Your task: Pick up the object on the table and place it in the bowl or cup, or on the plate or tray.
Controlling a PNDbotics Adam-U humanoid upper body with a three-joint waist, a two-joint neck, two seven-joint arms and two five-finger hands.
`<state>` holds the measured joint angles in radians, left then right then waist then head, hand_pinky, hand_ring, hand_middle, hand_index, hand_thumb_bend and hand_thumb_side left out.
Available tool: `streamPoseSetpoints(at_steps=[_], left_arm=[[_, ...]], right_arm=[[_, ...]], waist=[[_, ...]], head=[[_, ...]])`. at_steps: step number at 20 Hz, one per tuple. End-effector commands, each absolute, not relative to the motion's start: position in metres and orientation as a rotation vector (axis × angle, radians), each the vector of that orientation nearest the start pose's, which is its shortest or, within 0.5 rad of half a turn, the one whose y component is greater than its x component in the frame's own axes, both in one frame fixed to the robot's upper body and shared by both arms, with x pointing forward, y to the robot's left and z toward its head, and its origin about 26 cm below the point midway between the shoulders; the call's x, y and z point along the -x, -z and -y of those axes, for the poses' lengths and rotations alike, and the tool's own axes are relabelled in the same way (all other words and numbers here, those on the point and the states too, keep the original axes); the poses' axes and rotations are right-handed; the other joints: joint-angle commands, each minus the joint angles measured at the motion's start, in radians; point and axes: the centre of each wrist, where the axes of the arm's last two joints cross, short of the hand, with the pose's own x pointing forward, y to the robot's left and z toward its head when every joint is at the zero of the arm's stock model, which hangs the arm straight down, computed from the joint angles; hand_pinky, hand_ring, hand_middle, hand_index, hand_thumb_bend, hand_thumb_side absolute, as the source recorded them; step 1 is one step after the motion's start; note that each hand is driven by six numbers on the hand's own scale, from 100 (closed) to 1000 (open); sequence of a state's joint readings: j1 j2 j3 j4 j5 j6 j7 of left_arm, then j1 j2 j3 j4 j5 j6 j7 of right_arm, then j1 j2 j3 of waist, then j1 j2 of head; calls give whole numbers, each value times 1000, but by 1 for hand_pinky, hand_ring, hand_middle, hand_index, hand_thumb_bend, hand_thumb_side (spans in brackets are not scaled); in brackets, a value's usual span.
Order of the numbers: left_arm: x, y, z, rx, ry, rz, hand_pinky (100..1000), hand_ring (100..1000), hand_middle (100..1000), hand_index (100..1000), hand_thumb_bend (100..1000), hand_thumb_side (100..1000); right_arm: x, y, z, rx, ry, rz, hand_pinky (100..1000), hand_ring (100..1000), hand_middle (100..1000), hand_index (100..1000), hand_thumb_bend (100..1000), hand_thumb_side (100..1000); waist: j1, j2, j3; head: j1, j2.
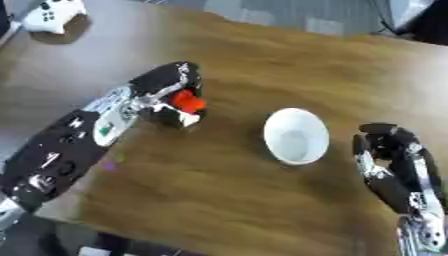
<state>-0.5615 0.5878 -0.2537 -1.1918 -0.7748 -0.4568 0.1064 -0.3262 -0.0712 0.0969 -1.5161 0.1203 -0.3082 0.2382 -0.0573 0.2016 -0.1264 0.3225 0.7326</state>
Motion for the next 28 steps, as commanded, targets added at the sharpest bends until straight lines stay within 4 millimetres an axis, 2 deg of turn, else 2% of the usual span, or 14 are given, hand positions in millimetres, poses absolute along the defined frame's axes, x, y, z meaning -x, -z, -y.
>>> streamPoseSetpoints(at_steps=[1,2,3,6,11,12,13,20,24,28], left_arm=[[-406,-114,-335,-909,1461,1852,700,249,184,239,327,100],[-406,-114,-335,-905,1468,1845,706,254,190,245,326,100],[-406,-114,-334,-903,1476,1837,678,231,143,203,330,100],[-406,-118,-331,-897,1511,1811,676,232,136,201,322,100],[-403,-138,-317,-903,1529,1840,717,216,139,208,317,100],[-402,-146,-314,-910,1535,1857,711,219,139,207,316,100],[-401,-154,-310,-918,1538,1873,746,203,139,212,320,100],[-383,-231,-273,-968,1518,2082,828,165,154,240,316,100],[-372,-257,-253,-961,1543,2164,856,145,160,248,319,100],[-364,-275,-237,-939,1593,2227,867,128,158,248,328,100]], right_arm=[[-353,-75,197,-157,-593,2099,140,372,438,667,323,304],[-353,-75,197,-157,-592,2098,140,372,438,667,323,304],[-353,-75,198,-156,-592,2098,140,372,438,667,322,304],[-353,-74,198,-155,-589,2095,140,372,438,667,321,304],[-352,-73,199,-153,-588,2093,140,372,437,667,318,304],[-352,-73,199,-153,-588,2092,140,372,437,667,318,304],[-352,-73,199,-152,-588,2091,141,372,437,667,316,304],[-351,-67,204,-139,-595,2068,138,371,436,667,315,304],[-351,-62,209,-121,-597,2051,136,370,434,667,315,303],[-351,-56,215,-102,-598,2030,134,369,434,666,317,302]], waist=[[3,-12,2],[3,-13,2],[3,-13,2],[3,-15,4],[5,-20,5],[5,-22,6],[6,-23,6],[12,-37,12],[12,-44,12],[13,-50,8]], head=[[3,-4],[3,-3],[2,-3],[2,1],[-1,4],[-2,5],[-2,7],[0,11],[4,10],[10,12]])
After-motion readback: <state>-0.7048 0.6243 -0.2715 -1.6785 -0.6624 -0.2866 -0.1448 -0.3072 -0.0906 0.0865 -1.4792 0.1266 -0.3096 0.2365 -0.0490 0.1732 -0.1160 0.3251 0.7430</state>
